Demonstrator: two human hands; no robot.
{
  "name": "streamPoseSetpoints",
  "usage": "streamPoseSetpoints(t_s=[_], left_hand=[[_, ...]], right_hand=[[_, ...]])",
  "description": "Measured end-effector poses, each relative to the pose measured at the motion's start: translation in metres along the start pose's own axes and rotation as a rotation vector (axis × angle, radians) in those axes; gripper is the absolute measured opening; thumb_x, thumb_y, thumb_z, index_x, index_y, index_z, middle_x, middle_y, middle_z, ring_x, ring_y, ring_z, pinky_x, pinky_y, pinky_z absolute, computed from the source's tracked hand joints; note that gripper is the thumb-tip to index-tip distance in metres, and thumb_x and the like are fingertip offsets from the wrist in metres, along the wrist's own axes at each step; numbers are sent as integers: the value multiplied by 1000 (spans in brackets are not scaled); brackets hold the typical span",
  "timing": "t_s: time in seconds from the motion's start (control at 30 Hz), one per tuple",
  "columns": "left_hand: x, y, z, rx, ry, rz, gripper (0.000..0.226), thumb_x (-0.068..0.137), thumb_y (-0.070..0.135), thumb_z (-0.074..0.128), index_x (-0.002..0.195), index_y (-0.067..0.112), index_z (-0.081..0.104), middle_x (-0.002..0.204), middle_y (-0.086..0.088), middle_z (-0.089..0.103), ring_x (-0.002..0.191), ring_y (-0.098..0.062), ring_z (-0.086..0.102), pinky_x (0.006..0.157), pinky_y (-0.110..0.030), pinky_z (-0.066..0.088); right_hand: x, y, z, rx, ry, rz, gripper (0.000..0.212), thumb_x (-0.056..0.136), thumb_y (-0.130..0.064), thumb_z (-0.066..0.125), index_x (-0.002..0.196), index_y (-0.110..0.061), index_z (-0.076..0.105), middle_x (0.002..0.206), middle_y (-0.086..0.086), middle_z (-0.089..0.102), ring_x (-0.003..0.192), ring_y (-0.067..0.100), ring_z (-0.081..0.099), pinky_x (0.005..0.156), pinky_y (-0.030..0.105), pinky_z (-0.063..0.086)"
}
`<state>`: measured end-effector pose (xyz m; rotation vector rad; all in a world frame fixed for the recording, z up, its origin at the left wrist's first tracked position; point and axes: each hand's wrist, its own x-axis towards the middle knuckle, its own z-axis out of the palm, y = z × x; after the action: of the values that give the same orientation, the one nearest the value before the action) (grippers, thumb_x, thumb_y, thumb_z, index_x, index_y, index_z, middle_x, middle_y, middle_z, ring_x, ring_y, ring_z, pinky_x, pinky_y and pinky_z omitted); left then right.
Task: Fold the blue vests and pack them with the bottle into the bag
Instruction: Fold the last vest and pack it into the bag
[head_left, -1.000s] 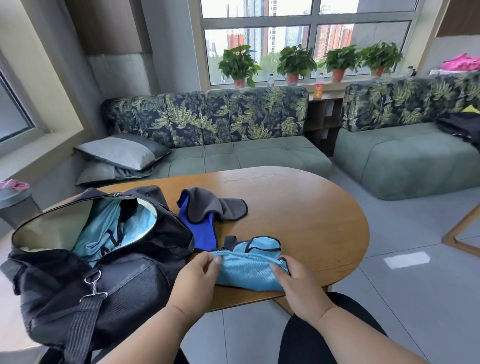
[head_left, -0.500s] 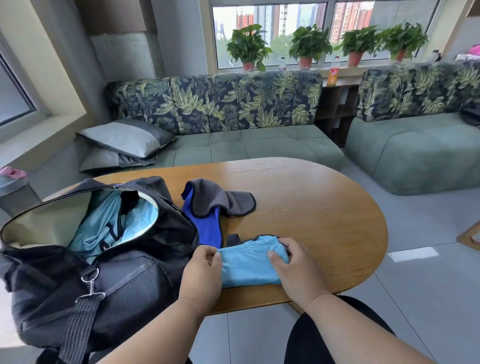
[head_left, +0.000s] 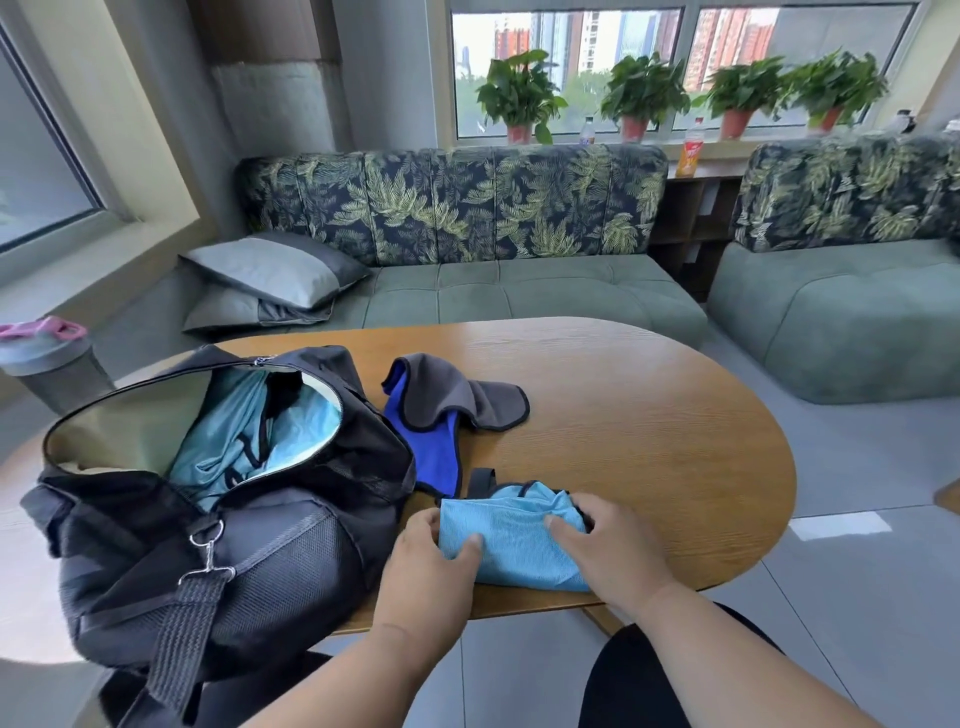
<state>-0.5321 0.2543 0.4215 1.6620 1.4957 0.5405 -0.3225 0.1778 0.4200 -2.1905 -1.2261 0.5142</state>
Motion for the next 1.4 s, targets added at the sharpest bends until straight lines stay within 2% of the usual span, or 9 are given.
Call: streamPoseSetpoints(t_s=[0.17, 0.3, 0.47, 0.63, 0.73, 0.9, 1.1, 1.23, 1.4], left_hand=[[11, 10, -6, -220, -104, -122, 35, 93, 36, 76, 123, 25, 62, 113, 10, 74, 101, -9, 71, 92, -29, 55], [18, 17, -16, -393, -289, -164, 17, 95, 23, 76, 110, 14, 79, 104, -1, 82, 97, -19, 78, 96, -38, 60], [10, 22, -24, -588, -453, -234, 20, 97, 6, 71, 115, 0, 75, 108, -15, 80, 101, -31, 78, 93, -41, 61], [-6, 23, -38, -634, -471, -138, 21, 95, -2, 70, 115, -3, 70, 109, -21, 78, 96, -33, 77, 77, -38, 62], [-10, 27, -57, -626, -538, 33, 31, 83, 2, 77, 113, -3, 69, 114, -24, 76, 99, -35, 73, 86, -42, 57], [-18, 39, -97, -706, -602, 195, 19, 76, 1, 76, 90, 12, 71, 95, -17, 70, 86, -28, 66, 79, -36, 52], [-20, 28, -134, -935, -355, 203, 39, 77, 1, 75, 115, 2, 69, 124, -34, 68, 103, -38, 68, 97, -47, 54], [-29, 13, -152, -1189, -257, 124, 60, 86, 19, 74, 142, 6, 57, 137, -19, 68, 124, -31, 68, 109, -45, 52], [-51, 6, -146, -1111, -208, 79, 38, 102, 15, 65, 140, 7, 61, 133, -17, 71, 124, -35, 68, 108, -51, 51]], right_hand=[[-2, 5, 2, 91, 25, -3, 35, 92, -58, 60, 86, -24, 67, 75, -3, 69, 62, 17, 61, 54, 33, 41], [-6, 6, 0, 156, -16, -9, 46, 88, -63, 57, 84, -19, 66, 71, 3, 64, 54, 10, 48, 55, 34, 37], [-18, 2, -6, 231, -86, -15, 36, 93, -52, 64, 81, -18, 66, 60, -10, 56, 54, 7, 46, 57, 34, 37], [-31, -6, -13, 382, -223, 17, 10, 94, -40, 74, 93, -30, 74, 103, -6, 68, 89, 7, 66, 77, 23, 51], [-38, -21, -20, 382, -273, -19, 36, 85, -36, 86, 112, -25, 65, 123, -3, 58, 108, 8, 63, 90, 21, 52], [-46, -64, -27, 659, -522, -108, 81, 80, -4, 90, 140, -32, 43, 127, 4, 73, 116, 12, 71, 90, 25, 56], [-40, -119, -12, 776, -509, -183, 36, 92, -2, 76, 126, -7, 68, 121, 10, 77, 114, 26, 73, 88, 27, 58], [-43, -158, 8, 921, -385, -207, 34, 96, -10, 73, 129, -12, 69, 124, 6, 76, 118, 27, 72, 97, 36, 58], [-61, -197, 39, 906, -405, -193, 32, 100, -20, 71, 132, -22, 65, 122, -2, 77, 117, 19, 72, 96, 35, 59]])
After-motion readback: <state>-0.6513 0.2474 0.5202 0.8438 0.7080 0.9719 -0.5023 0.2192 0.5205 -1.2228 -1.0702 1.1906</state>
